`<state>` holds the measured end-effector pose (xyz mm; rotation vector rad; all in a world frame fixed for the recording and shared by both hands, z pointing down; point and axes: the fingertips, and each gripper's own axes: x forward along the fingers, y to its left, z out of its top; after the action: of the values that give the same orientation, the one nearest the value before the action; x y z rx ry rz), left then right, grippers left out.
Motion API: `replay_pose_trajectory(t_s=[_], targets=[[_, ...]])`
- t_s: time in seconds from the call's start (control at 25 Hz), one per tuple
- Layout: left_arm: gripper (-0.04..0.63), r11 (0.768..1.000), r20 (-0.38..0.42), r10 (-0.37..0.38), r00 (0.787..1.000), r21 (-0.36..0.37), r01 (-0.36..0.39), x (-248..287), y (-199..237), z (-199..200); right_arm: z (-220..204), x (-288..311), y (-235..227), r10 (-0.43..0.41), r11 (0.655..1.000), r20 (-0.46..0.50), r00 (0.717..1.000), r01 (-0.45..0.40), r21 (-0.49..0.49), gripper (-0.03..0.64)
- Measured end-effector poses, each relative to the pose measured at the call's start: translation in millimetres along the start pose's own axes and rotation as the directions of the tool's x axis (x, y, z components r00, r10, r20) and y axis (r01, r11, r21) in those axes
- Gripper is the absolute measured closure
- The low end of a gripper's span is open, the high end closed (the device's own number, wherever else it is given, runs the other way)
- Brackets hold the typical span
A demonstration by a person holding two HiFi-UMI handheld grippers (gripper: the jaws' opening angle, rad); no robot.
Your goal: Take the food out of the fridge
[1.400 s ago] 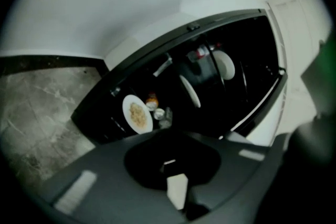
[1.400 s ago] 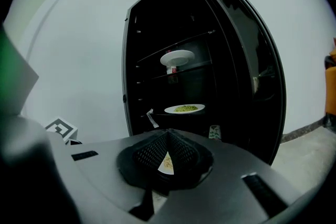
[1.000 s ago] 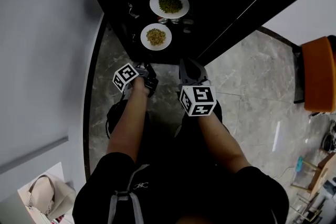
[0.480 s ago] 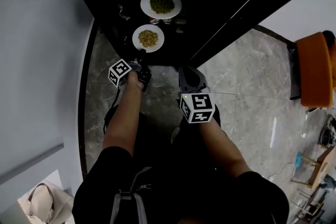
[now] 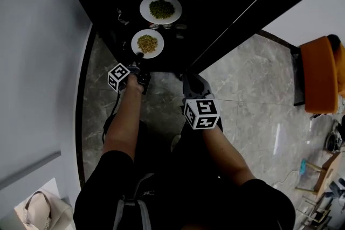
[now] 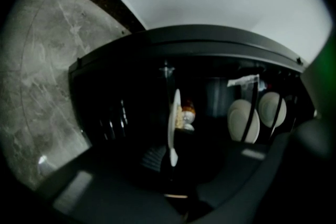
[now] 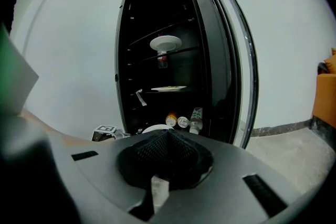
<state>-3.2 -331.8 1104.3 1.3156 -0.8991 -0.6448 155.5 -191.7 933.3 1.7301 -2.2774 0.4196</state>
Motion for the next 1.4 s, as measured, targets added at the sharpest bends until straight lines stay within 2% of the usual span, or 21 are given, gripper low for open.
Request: replay_pose_trajectory(t_s=[0.04,0.08,0.2,0.48,0.68,0.96,1.16,1.28,1.4], targets=[[0.574,1.000,0.003,-0.004,1.000,-0.001,0.004,0.2,-2.1,0.1,-1.1,-0.4,-0.8,0.001,1.000,-0.003,1.000,-0.001,0.004,0.618],[0.581,1.000,0.006,-0.007,1.000,-0.005,0.007,0.8,-4.2,0.2,-1.5,-0.7,-1.7,0.003,1.000,-0.005,1.000,-0.003,0.007,0.618],[0.583,1.000,0.000,-0.013,1.000,-0.026,0.013,0.8,-7.9,-1.0,0.3,-0.6,-3.1,0.007,1.000,-0.001,1.000,-0.007,0.009,0.618],[0.584,1.000,-0.007,-0.012,1.000,-0.026,0.012,-23.9,-11.1,-5.7,9.9,6.0,4.7,0.026,1.000,0.023,0.999,-0.026,0.017,0.618],[0.584,1.000,-0.058,0.005,0.998,-0.027,-0.006,-56.9,-18.5,-19.6,16.2,17.6,18.4,0.050,0.998,0.036,0.998,-0.051,0.020,0.618],[0.584,0.997,-0.058,-0.063,0.996,-0.056,0.059,-127.7,-69.6,-35.7,30.2,34.1,34.7,0.069,0.996,0.062,0.996,-0.072,0.044,0.618],[0.584,0.998,-0.035,-0.065,0.997,-0.016,0.065,-169.2,-115.6,-33.7,38.1,41.6,45.7,0.074,0.995,0.081,0.994,-0.080,0.066,0.618],[0.584,0.996,-0.024,-0.091,0.996,0.014,0.091,-179.4,-141.4,-29.6,39.9,44.6,51.3,0.075,0.994,0.080,0.994,-0.081,0.074,0.618],[0.584,0.996,-0.013,-0.090,0.996,0.013,0.091,-185.3,-155.7,-26.4,49.9,43.8,57.6,0.082,0.992,0.094,0.992,-0.090,0.085,0.618]])
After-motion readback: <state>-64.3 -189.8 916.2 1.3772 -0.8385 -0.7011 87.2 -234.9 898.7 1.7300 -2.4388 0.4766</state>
